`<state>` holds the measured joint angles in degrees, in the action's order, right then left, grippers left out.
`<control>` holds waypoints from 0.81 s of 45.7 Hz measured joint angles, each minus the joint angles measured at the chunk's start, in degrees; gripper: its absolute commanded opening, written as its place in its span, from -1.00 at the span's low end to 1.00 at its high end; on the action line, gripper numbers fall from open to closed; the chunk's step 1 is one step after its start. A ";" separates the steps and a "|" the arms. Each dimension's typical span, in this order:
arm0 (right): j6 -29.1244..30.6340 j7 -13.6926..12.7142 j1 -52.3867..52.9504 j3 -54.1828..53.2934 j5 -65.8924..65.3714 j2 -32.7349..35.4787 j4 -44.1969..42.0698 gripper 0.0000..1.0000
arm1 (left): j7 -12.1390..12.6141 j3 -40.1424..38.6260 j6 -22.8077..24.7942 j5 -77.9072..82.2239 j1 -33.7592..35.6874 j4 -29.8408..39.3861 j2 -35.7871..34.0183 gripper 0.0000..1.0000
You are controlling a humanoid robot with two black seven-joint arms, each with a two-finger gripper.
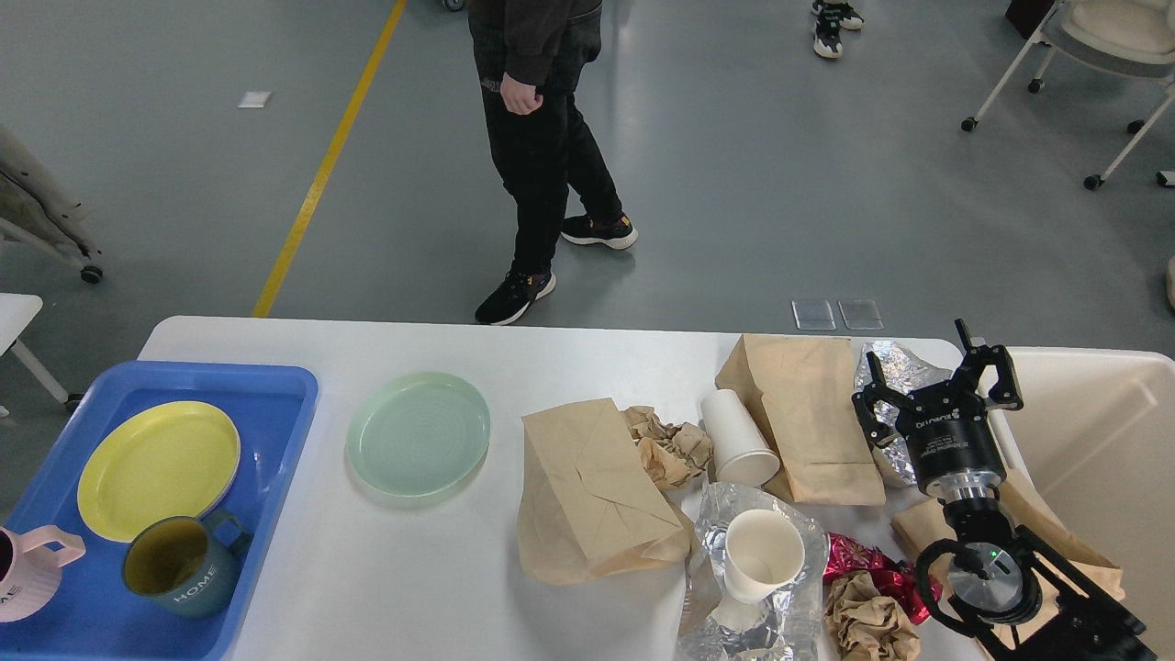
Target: Tidy desktop
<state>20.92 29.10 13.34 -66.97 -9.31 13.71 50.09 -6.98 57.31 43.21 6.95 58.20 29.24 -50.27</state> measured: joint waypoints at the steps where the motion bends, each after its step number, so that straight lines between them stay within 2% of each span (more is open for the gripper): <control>1: 0.00 0.00 0.00 0.00 0.00 0.00 0.00 1.00 | 0.00 0.00 -0.24 -0.08 0.00 0.00 0.00 0.69; 7: 0.00 0.00 0.01 0.00 0.00 0.00 0.00 1.00 | -0.04 0.00 -0.70 -0.25 -0.08 0.15 0.06 0.90; 16: 0.00 0.00 0.01 0.00 0.00 0.00 0.00 1.00 | 0.04 0.00 0.07 -0.27 0.23 0.41 0.08 0.88; 18: 0.00 0.00 0.01 0.00 0.00 0.00 0.00 1.00 | 0.05 -0.02 0.23 -0.27 0.27 0.50 0.08 0.64; 19: 0.00 0.00 0.01 0.00 0.00 0.00 0.00 1.00 | 0.05 -0.06 0.24 -0.27 0.28 0.56 0.08 0.43; 23: 0.00 -0.01 0.01 0.00 0.00 0.00 0.00 1.00 | -0.10 -0.32 0.19 -0.39 0.37 1.44 0.07 -0.67; 24: 0.00 -0.01 0.01 0.00 0.00 0.00 0.00 1.00 | -0.14 -0.33 0.19 -0.45 0.41 1.89 0.01 -0.88; 25: 0.00 -0.01 0.01 0.00 0.00 -0.01 0.00 1.00 | -0.18 -0.33 0.20 -0.49 0.43 2.24 -0.12 -1.00; 37: 0.00 -0.01 0.01 0.00 0.00 -0.01 0.00 1.00 | 0.83 -0.08 1.47 -0.61 0.75 4.71 -2.62 -1.00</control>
<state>20.92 29.09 13.35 -66.97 -9.31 13.70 50.09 -6.15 57.23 44.67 6.33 58.95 33.94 -52.89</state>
